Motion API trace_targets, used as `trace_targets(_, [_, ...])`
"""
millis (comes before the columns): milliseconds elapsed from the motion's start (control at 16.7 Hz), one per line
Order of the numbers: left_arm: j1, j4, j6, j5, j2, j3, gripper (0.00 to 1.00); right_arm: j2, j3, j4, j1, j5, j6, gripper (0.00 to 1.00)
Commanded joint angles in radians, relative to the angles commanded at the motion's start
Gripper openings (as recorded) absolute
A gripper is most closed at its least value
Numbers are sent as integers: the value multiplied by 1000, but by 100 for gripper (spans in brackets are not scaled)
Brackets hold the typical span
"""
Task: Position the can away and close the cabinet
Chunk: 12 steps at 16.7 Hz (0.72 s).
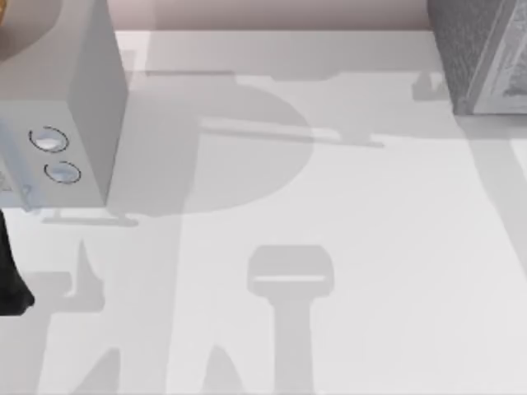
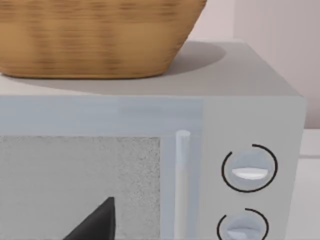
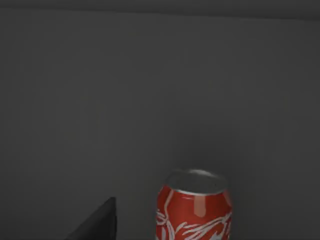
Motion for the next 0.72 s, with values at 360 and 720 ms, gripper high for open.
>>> trace_targets(360, [0,0,0,0,0,0,100,-589,-867,192,-31,-37,-11,100])
trace_targets(720, [0,0,0,0,0,0,100,-1091,-1582,331,-56,-43,6,100])
